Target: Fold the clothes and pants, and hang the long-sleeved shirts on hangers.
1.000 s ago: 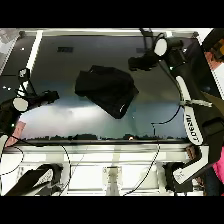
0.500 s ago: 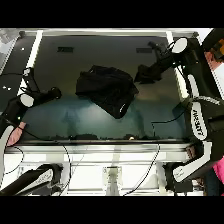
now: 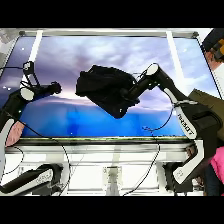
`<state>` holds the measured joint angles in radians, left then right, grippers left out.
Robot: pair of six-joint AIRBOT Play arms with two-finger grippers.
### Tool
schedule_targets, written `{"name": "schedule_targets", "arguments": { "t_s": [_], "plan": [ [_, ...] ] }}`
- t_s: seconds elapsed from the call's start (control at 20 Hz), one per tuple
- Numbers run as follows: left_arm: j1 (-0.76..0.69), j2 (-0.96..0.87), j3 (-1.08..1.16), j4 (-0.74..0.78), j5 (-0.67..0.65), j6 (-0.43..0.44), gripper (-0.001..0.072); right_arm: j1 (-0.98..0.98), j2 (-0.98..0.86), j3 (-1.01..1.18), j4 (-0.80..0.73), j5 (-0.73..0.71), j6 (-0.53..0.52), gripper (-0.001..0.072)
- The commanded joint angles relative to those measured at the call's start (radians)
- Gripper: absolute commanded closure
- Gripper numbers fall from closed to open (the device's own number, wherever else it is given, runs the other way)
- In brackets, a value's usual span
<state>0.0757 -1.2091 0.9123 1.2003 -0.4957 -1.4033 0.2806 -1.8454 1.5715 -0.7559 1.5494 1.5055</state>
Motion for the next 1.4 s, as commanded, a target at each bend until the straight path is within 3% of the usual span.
{"name": "schedule_targets", "arguments": {
  "t_s": [0.0, 0.25, 0.85, 1.25, 1.3, 1.35],
  "plan": [
    [0.0, -0.002, 0.005, -0.001, 0.002, 0.006, 0.0229, 0.032, -0.051, -0.018, 0.012, -0.103, 0.055, 0.0296],
    [0.0, -0.002, 0.005, -0.001, 0.0, 0.006, 0.023, -0.001, -0.055, -0.017, -0.044, -0.241, 0.225, 0.0296],
    [0.0, -0.002, 0.005, -0.001, 0.002, 0.006, 0.023, -0.035, -0.047, 0.008, -0.119, -0.197, 0.308, 0.0303],
    [0.0, -0.002, 0.005, -0.001, 0.002, 0.006, 0.023, 0.047, -0.048, 0.009, -0.161, -0.268, 0.385, 0.0305],
    [0.0, -0.003, 0.004, -0.001, 0.002, 0.006, 0.023, 0.056, -0.048, 0.009, -0.158, -0.282, 0.39, 0.031],
    [0.0, -0.009, 0.004, -0.001, 0.002, 0.006, 0.023, 0.067, -0.048, 0.009, -0.157, -0.289, 0.39, 0.0385]
  ]
}}
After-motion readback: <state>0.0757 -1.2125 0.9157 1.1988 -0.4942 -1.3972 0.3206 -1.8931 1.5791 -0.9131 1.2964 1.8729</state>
